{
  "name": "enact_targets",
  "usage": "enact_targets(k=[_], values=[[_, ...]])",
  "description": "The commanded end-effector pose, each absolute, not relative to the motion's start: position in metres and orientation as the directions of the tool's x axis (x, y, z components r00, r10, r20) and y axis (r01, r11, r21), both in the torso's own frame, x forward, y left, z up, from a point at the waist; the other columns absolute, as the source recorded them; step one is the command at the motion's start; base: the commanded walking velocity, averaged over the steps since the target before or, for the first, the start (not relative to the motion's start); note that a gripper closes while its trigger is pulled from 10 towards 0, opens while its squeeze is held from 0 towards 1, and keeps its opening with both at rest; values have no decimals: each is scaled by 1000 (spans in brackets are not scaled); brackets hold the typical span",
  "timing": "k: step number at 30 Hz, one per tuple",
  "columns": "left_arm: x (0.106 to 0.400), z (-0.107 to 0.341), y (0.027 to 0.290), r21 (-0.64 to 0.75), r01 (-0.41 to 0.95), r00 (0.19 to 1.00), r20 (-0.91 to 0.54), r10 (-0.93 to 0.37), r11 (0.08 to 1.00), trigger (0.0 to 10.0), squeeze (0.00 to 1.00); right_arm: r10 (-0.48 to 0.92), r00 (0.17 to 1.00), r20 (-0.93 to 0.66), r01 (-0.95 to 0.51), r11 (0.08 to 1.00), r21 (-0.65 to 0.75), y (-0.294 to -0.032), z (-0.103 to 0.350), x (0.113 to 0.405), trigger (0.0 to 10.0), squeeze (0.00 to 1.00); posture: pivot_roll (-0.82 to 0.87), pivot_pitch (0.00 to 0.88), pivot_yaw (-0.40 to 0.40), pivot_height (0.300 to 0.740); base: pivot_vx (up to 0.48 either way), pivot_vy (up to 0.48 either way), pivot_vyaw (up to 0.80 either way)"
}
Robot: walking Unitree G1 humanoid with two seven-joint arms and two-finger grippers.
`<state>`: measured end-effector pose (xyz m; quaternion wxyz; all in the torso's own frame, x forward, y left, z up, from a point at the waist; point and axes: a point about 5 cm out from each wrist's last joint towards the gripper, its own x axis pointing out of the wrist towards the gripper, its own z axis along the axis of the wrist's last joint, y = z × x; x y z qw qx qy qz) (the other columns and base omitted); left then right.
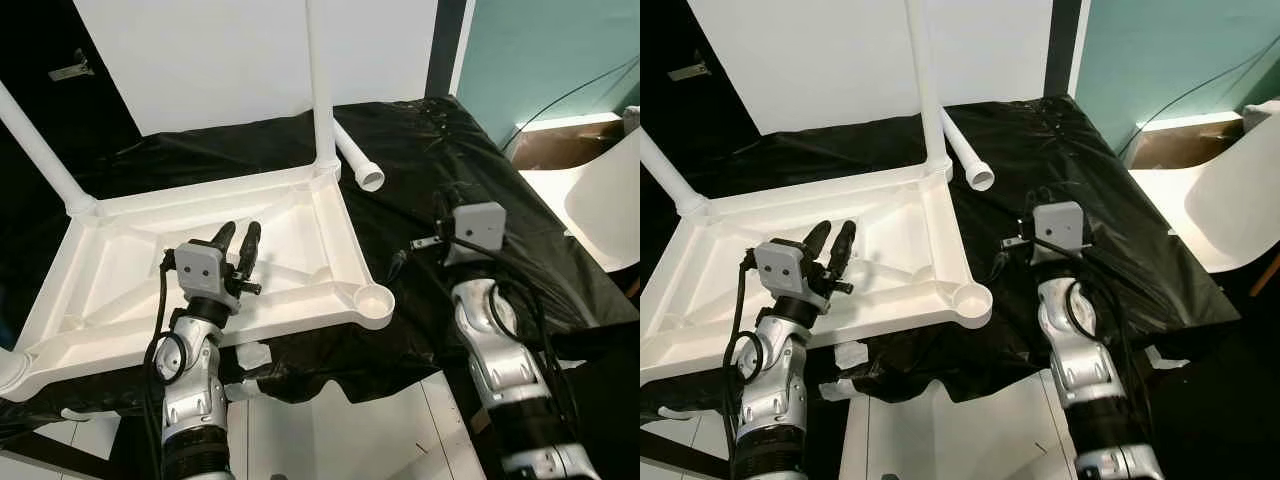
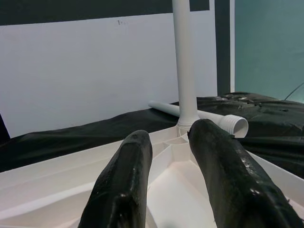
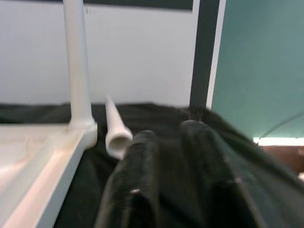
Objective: Building children table
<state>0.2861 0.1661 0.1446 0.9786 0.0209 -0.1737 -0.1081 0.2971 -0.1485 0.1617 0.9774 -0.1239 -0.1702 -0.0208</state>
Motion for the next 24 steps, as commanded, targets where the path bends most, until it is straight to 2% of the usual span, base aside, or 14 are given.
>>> enact_targets(k=[1, 9, 10, 11, 24], values=[[280, 131, 172, -22, -14, 955, 294, 19, 1000, 10000, 0, -1, 943, 332, 77, 973, -217, -148, 161, 296, 10000, 1000, -76, 0, 76, 740, 0, 0, 0], [288, 133, 169, -32, -9, 955, 296, 18, 999, 10000, 0, 5, 930, 367, 85, 970, -229, -145, 170, 305, 10000, 1000, -88, 0, 69, 740, 0, 0, 0], [288, 134, 168, -32, -8, 955, 297, 17, 999, 10000, 0, 3, 931, 366, 88, 969, -233, -145, 171, 306, 10000, 220, -87, 0, 67, 740, 0, 0, 0], [289, 133, 167, -33, -7, 955, 298, 17, 999, 10000, 0, 6, 932, 363, 85, 968, -234, -146, 170, 307, 10000, 0, -86, 0, 63, 740, 0, 0, 0], [286, 131, 167, -33, -13, 958, 287, 22, 999, 10000, 0, 18, 940, 341, 68, 969, -238, -146, 167, 309, 10000, 0, -75, 0, 50, 740, 0, 0, 0]])
